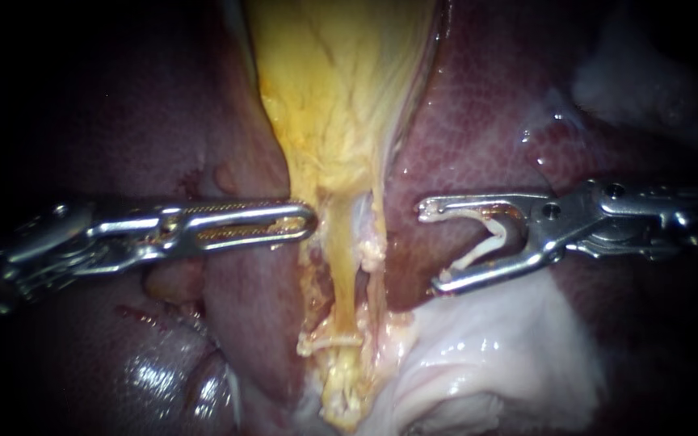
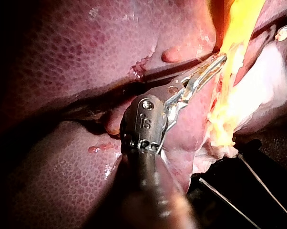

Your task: Clipping second clip left tube

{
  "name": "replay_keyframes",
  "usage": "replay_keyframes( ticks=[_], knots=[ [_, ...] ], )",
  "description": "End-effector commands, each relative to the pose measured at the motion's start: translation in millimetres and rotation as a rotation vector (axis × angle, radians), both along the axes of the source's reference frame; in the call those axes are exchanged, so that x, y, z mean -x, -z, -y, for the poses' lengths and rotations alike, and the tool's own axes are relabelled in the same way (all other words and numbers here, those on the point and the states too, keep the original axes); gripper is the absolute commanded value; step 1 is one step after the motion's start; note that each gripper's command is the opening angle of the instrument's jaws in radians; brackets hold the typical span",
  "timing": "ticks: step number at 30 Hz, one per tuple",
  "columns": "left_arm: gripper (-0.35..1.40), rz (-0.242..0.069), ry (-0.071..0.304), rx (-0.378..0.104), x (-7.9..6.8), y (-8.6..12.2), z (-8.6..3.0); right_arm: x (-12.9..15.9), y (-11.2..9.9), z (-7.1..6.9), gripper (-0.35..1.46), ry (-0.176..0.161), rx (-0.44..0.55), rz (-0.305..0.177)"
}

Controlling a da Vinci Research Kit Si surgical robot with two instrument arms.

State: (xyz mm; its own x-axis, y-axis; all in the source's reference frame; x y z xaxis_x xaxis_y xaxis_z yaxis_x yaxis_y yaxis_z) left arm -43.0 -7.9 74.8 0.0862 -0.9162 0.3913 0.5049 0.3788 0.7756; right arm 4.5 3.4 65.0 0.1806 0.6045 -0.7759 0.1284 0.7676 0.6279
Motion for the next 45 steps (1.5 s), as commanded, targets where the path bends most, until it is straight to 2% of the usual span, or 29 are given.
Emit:
replay_keyframes(
  ticks=[1,4,6,10,12,14,18,20,23,27,31,35,41,45],
  knots=[
    [-0.35,0.004,-0.002,-0.003,-0.4,0.6,-0.4,0.0,0.0,0.0,0.6,0.001,0.0,0.0],
    [-0.35,0.003,0.001,-0.011,-2.1,2.5,-1.6,0.0,-0.3,0.3,0.6,-0.001,0.004,0.001],
    [-0.35,0.007,0.026,-0.007,-4.0,4.2,-2.9,-0.1,-0.6,0.6,0.6,0.0,0.008,0.002],
    [-0.35,0.013,0.077,-0.004,-7.6,6.8,-4.9,-1.0,-2.3,2.3,0.6,0.013,0.024,-0.01],
    [-0.35,0.017,0.085,0.002,-8.5,7.5,-5.2,-2.0,-3.7,3.4,0.6,0.02,0.023,-0.019],
    [-0.35,0.017,0.089,0.001,-8.9,7.9,-5.3,-3.5,-5.6,4.7,0.6,0.021,0.002,-0.03],
    [-0.35,0.014,0.093,0.003,-8.5,8.0,-4.9,-6.8,-10.0,7.4,0.6,0.026,-0.025,-0.053],
    [-0.35,0.013,0.094,0.004,-8.4,8.1,-4.7,-8.3,-12.4,8.7,0.6,0.037,-0.037,-0.036],
    [-0.35,0.011,0.092,0.009,-8.4,8.3,-4.5,-9.6,-15.2,9.5,0.6,0.039,-0.052,-0.021],
    [-0.35,0.008,0.096,0.01,-8.2,8.5,-4.4,-10.9,-17.2,9.2,0.6,0.038,-0.064,-0.017],
    [-0.35,0.009,0.095,0.01,-8.0,8.5,-4.3,-12.4,-17.5,9.2,0.6,0.049,-0.083,-0.022],
    [-0.35,0.009,0.095,0.01,-8.0,8.4,-4.4,-13.6,-16.4,9.9,0.6,0.081,-0.102,-0.037],
    [-0.35,0.01,0.094,0.01,-8.2,7.9,-4.6,-13.8,-14.0,11.2,0.59,0.143,-0.162,-0.122],
    [-0.35,0.011,0.093,0.01,-8.5,7.1,-5.1,-14.2,-12.7,11.8,0.58,0.173,-0.182,-0.153]
  ],
)
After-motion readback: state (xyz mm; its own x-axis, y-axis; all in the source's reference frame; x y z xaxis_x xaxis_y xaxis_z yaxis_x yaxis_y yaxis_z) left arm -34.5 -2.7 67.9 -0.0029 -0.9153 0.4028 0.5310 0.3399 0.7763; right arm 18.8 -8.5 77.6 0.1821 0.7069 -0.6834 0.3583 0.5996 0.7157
